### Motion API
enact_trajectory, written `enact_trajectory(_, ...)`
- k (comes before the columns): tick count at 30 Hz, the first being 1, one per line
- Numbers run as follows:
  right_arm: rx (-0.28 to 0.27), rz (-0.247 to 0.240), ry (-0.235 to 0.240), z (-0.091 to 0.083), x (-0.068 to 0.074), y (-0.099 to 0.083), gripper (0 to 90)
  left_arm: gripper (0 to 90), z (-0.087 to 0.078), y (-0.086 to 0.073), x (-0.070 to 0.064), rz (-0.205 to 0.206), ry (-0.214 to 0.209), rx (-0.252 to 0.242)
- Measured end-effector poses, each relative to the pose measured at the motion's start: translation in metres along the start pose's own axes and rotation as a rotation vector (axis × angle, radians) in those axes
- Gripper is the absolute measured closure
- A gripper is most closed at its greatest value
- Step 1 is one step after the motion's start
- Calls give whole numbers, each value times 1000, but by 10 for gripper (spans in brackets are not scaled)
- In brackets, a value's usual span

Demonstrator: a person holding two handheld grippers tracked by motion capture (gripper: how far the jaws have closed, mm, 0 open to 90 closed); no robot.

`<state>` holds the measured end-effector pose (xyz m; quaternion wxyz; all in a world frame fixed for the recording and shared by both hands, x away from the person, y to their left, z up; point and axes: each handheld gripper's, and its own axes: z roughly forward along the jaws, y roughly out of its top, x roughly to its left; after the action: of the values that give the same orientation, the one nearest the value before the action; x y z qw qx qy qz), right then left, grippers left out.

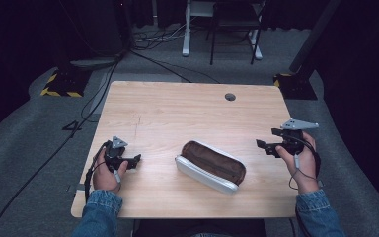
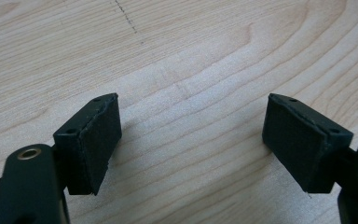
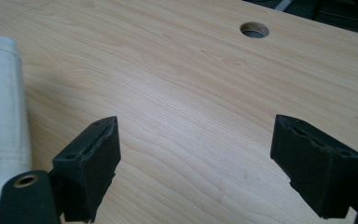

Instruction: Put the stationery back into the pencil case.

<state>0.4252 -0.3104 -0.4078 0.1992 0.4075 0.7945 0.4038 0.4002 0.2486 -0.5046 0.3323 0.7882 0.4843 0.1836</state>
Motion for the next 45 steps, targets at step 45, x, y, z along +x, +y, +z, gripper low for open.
enact_trajectory(45,134,48,-47,52,-48,-76,157,196,0,1,1,2,3,4)
